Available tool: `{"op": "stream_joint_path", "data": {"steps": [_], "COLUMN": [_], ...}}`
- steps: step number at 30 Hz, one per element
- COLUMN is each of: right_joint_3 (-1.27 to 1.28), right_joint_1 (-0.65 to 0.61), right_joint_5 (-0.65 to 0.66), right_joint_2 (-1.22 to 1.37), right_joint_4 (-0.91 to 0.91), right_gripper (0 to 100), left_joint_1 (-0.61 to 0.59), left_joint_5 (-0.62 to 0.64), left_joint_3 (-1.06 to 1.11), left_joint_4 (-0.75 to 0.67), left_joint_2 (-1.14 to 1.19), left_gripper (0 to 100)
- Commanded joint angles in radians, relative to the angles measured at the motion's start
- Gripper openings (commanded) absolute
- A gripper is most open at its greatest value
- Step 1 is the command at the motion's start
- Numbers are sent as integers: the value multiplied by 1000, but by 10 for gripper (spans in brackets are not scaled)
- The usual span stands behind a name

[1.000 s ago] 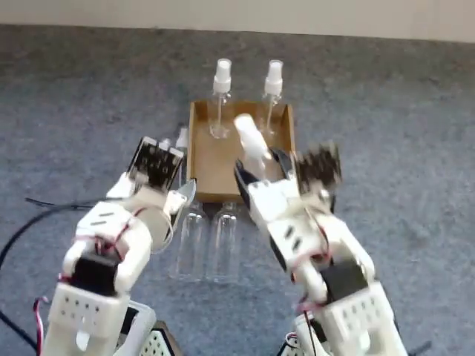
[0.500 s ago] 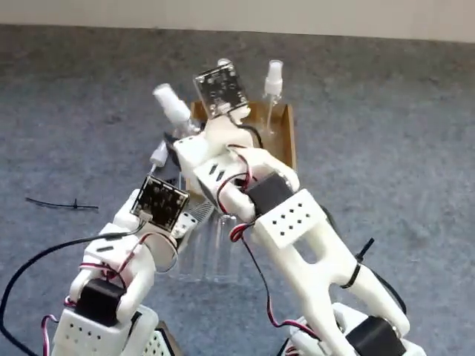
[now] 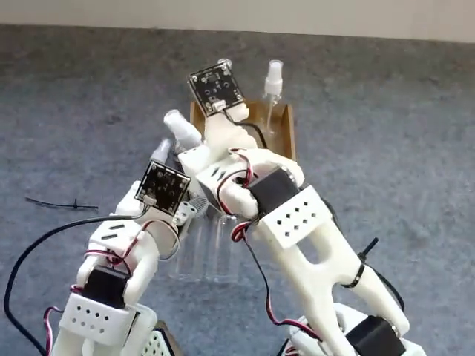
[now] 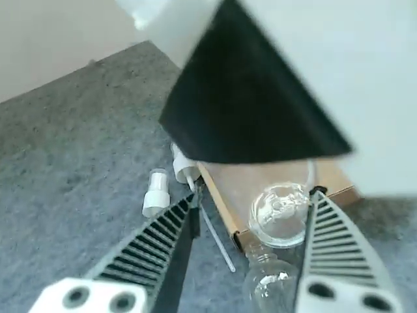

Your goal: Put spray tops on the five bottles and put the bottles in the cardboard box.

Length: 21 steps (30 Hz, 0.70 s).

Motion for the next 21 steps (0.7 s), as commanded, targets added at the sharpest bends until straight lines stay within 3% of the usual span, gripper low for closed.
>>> {"op": "stream_joint_path", "data": {"steps": [1, 7, 15, 21], "right_joint_3": [-56, 35, 208, 226], "right_joint_1": [58, 142, 148, 171], "right_joint_5": [0, 0, 0, 0], "right_joint_2": [2, 15, 105, 217], "right_joint_4": [-1, -312, -671, -792], "right_gripper": [3, 3, 3, 3], "left_joint_1": [-18, -21, -266, -321], "left_joint_5": [-11, -11, -6, -5], "left_joint_3": [-4, -5, -4, -4], "left_joint_4": [-26, 2, -80, -103], "left_joint_2": [-2, -4, 4, 5], "left_gripper": [239, 238, 191, 190]}}
